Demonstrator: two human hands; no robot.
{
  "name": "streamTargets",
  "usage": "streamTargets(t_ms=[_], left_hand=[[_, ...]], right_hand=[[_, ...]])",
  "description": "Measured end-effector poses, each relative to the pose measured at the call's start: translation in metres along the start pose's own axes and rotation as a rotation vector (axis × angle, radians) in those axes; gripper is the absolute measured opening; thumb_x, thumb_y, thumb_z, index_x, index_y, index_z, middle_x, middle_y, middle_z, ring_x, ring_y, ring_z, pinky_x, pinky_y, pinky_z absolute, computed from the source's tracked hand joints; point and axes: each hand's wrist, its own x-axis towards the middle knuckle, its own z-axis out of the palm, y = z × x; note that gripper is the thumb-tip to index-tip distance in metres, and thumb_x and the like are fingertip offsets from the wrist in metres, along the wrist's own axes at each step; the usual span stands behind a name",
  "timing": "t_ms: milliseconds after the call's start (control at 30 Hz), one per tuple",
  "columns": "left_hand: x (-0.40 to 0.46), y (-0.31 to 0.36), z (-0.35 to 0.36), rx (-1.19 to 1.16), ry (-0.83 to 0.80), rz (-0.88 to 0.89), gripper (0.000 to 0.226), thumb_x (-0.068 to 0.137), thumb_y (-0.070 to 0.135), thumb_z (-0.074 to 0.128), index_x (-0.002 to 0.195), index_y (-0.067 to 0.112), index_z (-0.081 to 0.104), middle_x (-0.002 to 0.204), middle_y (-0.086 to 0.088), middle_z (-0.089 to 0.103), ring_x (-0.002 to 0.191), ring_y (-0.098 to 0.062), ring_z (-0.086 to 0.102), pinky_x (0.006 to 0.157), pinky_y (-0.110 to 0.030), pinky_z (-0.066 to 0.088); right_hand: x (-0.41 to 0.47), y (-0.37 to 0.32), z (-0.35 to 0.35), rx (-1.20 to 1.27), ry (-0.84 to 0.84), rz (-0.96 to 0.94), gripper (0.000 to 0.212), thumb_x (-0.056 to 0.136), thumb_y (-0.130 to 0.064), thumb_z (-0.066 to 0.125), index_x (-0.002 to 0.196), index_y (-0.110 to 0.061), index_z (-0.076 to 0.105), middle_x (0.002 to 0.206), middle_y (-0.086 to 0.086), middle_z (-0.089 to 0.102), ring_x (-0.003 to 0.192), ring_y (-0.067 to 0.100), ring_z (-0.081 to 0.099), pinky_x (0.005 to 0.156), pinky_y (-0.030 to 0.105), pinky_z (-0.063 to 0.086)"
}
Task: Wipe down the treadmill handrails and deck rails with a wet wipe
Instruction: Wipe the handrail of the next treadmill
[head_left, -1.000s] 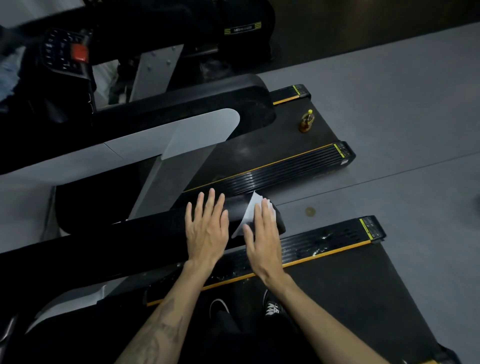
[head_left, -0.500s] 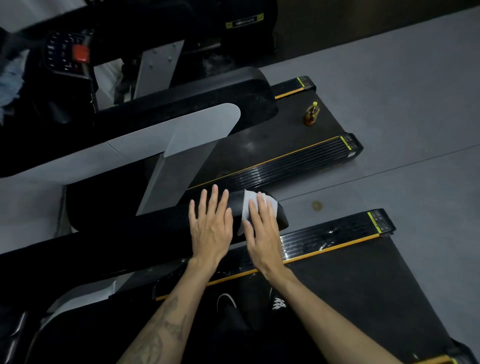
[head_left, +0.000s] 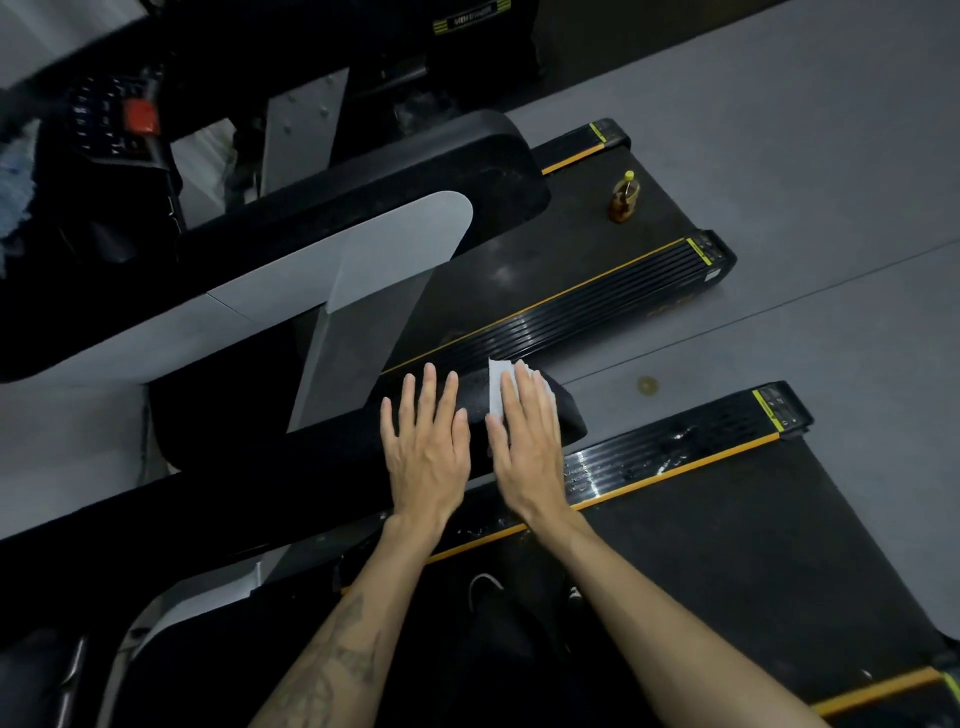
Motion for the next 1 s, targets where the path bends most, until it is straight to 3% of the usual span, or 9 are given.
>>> streamTargets(t_ms=[100,233,400,533,667,767,867,933,1000], left_hand=[[0.001,-0.003,0.0,0.008,-0.027,0.05,0.056,0.109,0.042,0.021,0.16,0.023,0.033,0.169,-0.001,0.023,0.158,-0.022,0.017,0.127,-0.054,0.015],[0.005,-0.009,-0.001,0.01,-0.048,0.154,0.055,0.109,0.038,0.024,0.159,0.021,0.035,0.168,-0.002,0.026,0.157,-0.022,0.02,0.126,-0.054,0.02],[0.011,-0.012,-0.004,-0.035,-0.072,0.201,0.055,0.108,0.036,0.026,0.157,0.017,0.039,0.167,-0.004,0.03,0.156,-0.021,0.022,0.126,-0.053,0.022],[0.016,-0.012,-0.004,-0.037,-0.095,0.229,0.056,0.107,0.036,0.025,0.157,0.015,0.037,0.167,-0.005,0.03,0.156,-0.019,0.022,0.127,-0.051,0.021],[0.025,-0.004,-0.004,-0.054,-0.115,0.257,0.054,0.109,0.035,0.028,0.156,0.013,0.04,0.165,-0.006,0.033,0.155,-0.021,0.025,0.126,-0.05,0.023],[0.035,0.007,-0.002,-0.078,-0.13,0.262,0.05,0.109,0.032,0.035,0.154,0.011,0.044,0.163,-0.008,0.037,0.154,-0.022,0.029,0.124,-0.049,0.029],[0.048,0.018,0.001,-0.105,-0.133,0.251,0.047,0.109,0.029,0.04,0.151,0.01,0.048,0.161,-0.01,0.041,0.152,-0.023,0.033,0.121,-0.047,0.034],[0.054,0.029,0.005,-0.101,-0.143,0.238,0.046,0.11,0.03,0.039,0.15,0.01,0.049,0.161,-0.009,0.041,0.152,-0.022,0.033,0.121,-0.046,0.034],[0.057,0.039,0.009,-0.091,-0.145,0.213,0.047,0.11,0.033,0.038,0.15,0.012,0.049,0.16,-0.008,0.042,0.152,-0.02,0.033,0.122,-0.046,0.033]], right_hand=[[0.008,0.005,0.001,0.007,0.007,0.073,0.055,0.112,-0.034,0.031,0.163,-0.016,0.021,0.172,0.001,0.013,0.159,0.013,0.002,0.13,0.041,0.007],[-0.007,-0.004,0.013,0.219,0.142,0.288,0.057,0.11,-0.039,0.031,0.163,-0.02,0.02,0.172,-0.003,0.012,0.158,0.008,0.001,0.129,0.046,0.015],[0.001,0.0,0.011,0.059,0.115,0.081,0.05,0.111,-0.038,0.029,0.158,-0.023,0.037,0.169,-0.003,0.025,0.158,0.016,0.012,0.129,0.046,0.01],[0.02,0.01,0.005,0.225,0.117,0.248,0.049,0.111,-0.039,0.033,0.158,-0.023,0.039,0.165,-0.006,0.033,0.155,0.009,0.021,0.128,0.044,0.016],[0.007,0.011,0.008,0.313,0.221,0.365,0.046,0.113,-0.034,0.036,0.156,-0.02,0.041,0.161,-0.003,0.042,0.151,0.008,0.031,0.125,0.047,0.024],[-0.008,0.013,0.01,0.201,0.277,0.284,0.048,0.111,-0.034,0.035,0.156,-0.017,0.043,0.161,-0.001,0.041,0.152,0.01,0.03,0.128,0.045,0.017],[0.005,0.017,0.006,0.18,0.172,0.164,0.048,0.111,-0.034,0.032,0.155,-0.02,0.044,0.164,-0.003,0.036,0.154,0.009,0.024,0.129,0.035,0.003],[0.02,0.021,0.0,0.206,0.092,0.19,0.05,0.11,-0.039,0.028,0.156,-0.024,0.041,0.165,-0.005,0.034,0.155,0.008,0.022,0.128,0.032,-0.003],[0.025,0.029,-0.006,0.24,0.036,0.278,0.058,0.107,-0.047,0.02,0.159,-0.025,0.035,0.166,-0.005,0.031,0.155,0.007,0.019,0.128,0.038,-0.007]])
